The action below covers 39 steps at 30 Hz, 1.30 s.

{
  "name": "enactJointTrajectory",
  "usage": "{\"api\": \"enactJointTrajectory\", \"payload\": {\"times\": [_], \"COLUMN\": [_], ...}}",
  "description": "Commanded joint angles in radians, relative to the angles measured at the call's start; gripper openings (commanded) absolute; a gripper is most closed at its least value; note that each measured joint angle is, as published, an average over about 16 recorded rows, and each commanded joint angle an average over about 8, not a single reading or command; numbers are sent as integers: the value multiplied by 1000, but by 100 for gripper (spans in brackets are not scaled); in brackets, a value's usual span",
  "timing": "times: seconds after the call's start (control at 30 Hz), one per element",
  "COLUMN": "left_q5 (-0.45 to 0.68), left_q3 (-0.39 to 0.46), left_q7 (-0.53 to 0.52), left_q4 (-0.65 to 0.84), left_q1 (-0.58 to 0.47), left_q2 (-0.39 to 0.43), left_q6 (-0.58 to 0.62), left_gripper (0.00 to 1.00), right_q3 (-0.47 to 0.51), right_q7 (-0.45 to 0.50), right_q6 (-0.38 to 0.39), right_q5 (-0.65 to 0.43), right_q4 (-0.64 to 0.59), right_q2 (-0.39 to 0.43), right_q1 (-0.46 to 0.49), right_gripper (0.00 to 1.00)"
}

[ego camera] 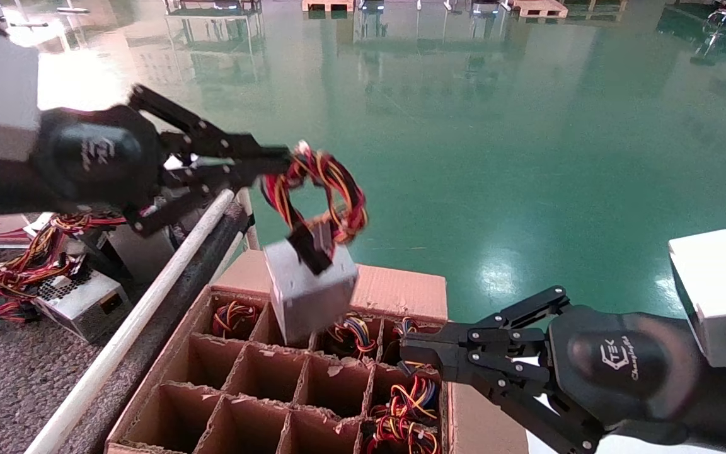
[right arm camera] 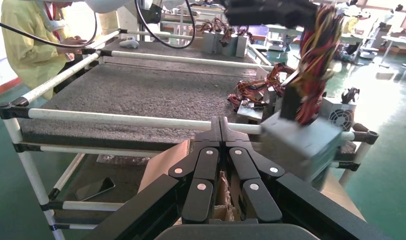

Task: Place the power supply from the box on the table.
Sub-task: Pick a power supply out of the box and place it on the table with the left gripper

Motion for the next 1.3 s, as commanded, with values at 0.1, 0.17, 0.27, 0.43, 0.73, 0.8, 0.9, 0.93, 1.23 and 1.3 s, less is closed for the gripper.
{"api": "enactJointTrajectory", "payload": {"times": [0.1,0.17,0.27,0.43,0.73,0.8,0.9,0.93,1.23,1.3], "left_q5": [19,37,68,121,204,225,252,260,332,343], "left_q3": [-24,-35,-48,-57,-48,-43,-35,-32,6,13], "left_q7": [4,6,6,-3,-20,-24,-31,-34,-58,-63], "left_q4": [-4,-6,-11,-17,-10,-7,-4,-3,13,14], "left_q1": [-24,-37,-61,-99,-159,-173,-192,-197,-232,-235], "left_q2": [-26,-45,-78,-128,-211,-233,-262,-271,-353,-366], "left_q6": [-22,-33,-48,-62,-67,-66,-64,-64,-63,-62], "left_gripper": [0,0,0,0,0,0,0,0,0,0], "right_q3": [0,0,0,0,0,0,0,0,0,0], "right_q7": [0,0,0,0,0,0,0,0,0,0], "right_q6": [0,0,0,0,0,0,0,0,0,0], "right_q5": [0,0,0,0,0,0,0,0,0,0], "right_q4": [0,0,0,0,0,0,0,0,0,0], "right_q2": [0,0,0,0,0,0,0,0,0,0], "right_q1": [0,0,0,0,0,0,0,0,0,0], "right_gripper": [0,0,0,0,0,0,0,0,0,0]}}
